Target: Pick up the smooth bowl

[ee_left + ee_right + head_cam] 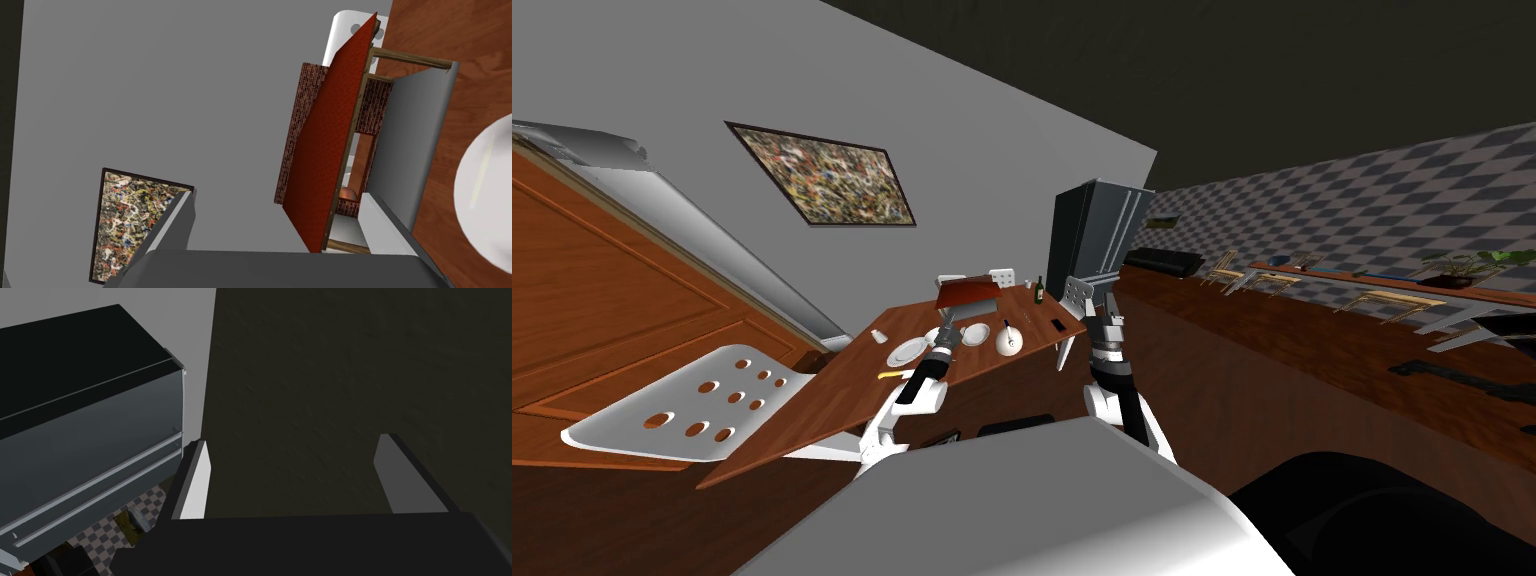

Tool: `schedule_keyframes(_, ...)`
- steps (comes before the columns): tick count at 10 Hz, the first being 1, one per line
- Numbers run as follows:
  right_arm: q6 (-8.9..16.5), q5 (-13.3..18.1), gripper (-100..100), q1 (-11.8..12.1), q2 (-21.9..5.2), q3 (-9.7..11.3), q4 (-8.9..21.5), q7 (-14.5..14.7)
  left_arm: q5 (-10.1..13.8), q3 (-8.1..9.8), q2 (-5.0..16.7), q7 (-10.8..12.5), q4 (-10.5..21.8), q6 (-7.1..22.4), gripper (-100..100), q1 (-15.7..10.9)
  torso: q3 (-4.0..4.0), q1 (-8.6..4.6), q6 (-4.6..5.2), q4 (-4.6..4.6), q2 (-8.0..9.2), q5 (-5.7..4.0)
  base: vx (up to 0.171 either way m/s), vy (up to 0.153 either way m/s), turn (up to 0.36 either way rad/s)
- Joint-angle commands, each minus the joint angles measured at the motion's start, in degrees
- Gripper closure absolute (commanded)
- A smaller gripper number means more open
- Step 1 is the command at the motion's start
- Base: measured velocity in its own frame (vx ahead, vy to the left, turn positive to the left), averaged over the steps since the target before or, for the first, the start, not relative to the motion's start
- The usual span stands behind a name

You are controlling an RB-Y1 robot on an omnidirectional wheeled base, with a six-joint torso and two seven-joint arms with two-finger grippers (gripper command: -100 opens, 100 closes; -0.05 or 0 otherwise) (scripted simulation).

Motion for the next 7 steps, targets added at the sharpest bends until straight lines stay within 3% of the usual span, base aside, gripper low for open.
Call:
schedule_keyframes(1,0.0,0.0,0,0.0,0.0,0.0,0.0,0.0,1.2,0.51,0.4,1.7,2.9,2.8,-100,-1.7,0.00,0.00,0.00,0.00,0.00,0.00,-0.022,0.024,-0.077)
schedule_keyframes(2,0.0,0.0,0,0.0,0.0,0.0,0.0,0.0,1.2,0.51,0.4,1.7,3.1,2.8,-100,-1.7,0.01,0.03,0.00,0.00,0.01,0.00,-0.018,0.020,-0.031)
schedule_keyframes(7,0.0,0.0,0,0.0,0.0,0.0,0.0,0.0,4.0,2.11,0.4,5.3,10.8,10.6,-100,-6.2,-0.03,-0.01,-0.01,-0.01,-0.05,0.00,-0.008,0.015,-0.065)
